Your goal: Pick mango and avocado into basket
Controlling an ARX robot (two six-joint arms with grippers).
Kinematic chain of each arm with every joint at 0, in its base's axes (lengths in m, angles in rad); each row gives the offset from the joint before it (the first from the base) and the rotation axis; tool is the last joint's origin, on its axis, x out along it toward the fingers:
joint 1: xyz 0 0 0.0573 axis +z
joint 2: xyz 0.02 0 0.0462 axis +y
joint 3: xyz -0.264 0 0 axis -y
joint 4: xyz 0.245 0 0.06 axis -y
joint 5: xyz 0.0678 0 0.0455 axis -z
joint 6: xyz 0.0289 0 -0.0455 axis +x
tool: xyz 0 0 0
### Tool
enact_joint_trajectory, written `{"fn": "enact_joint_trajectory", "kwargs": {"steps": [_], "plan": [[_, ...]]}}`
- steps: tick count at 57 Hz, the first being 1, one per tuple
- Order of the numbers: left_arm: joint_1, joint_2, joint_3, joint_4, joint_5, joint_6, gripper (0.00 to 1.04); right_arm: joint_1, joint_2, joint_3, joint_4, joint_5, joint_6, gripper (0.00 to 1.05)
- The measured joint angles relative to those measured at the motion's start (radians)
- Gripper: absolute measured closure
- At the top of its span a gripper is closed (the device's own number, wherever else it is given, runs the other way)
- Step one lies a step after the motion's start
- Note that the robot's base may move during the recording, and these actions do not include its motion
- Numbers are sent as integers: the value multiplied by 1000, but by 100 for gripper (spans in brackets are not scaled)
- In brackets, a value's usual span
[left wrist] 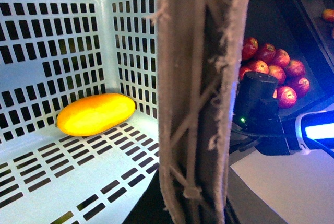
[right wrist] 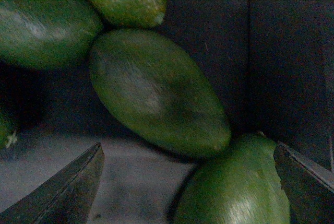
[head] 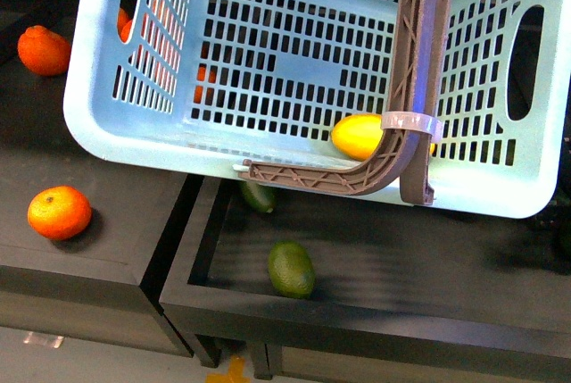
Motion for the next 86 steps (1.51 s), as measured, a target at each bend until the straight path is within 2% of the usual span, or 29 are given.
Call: {"fn": "enact_joint_trajectory", "kwargs": {"steps": [34,79,82,86], "plan": [[0,0,0,0,0,0,96,30,140,264,-127,7,8,8],[0,0,0,0,0,0,96,40,186,341,-121,48,85,8],[0,0,0,0,0,0,96,40,186,341,-120,48,88,11],[0,0,0,0,1,0,96,40,186,341,-120,48,90,22]]}}
